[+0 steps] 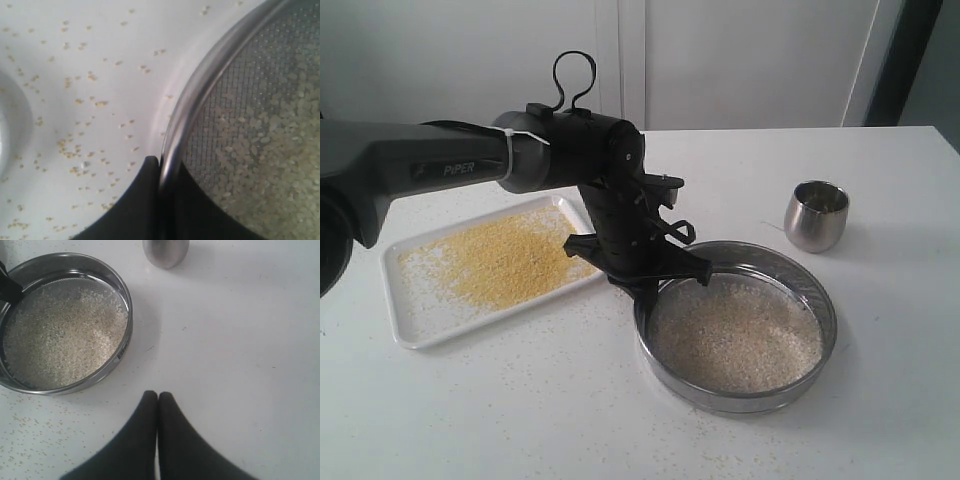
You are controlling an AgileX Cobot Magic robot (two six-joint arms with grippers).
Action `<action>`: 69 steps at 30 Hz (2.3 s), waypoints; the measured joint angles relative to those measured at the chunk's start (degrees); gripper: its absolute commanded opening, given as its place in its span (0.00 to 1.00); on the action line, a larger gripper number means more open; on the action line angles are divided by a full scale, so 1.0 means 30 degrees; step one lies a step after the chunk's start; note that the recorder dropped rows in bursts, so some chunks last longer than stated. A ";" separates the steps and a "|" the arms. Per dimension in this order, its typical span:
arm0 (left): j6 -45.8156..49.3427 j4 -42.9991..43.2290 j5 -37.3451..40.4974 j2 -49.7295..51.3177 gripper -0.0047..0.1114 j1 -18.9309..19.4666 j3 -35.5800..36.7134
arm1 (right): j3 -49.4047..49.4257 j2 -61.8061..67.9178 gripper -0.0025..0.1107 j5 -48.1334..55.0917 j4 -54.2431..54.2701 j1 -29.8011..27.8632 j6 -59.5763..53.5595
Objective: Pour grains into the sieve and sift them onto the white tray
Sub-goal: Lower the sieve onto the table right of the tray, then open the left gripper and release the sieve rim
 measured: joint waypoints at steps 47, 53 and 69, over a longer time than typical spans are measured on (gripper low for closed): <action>0.0000 -0.0287 -0.0104 -0.0784 0.54 0.0000 -0.0075 | 0.0000 0.0000 0.02 0.0000 0.0000 0.0000 0.0000; 0.0000 -0.0158 0.0268 -0.1374 0.47 0.0000 -0.0075 | 0.0000 0.0000 0.02 0.0000 0.0000 0.0000 0.0000; 0.0432 0.0486 0.1393 -0.2604 0.04 0.1129 -0.0075 | 0.0000 0.0000 0.02 0.0000 0.0000 0.0000 0.0000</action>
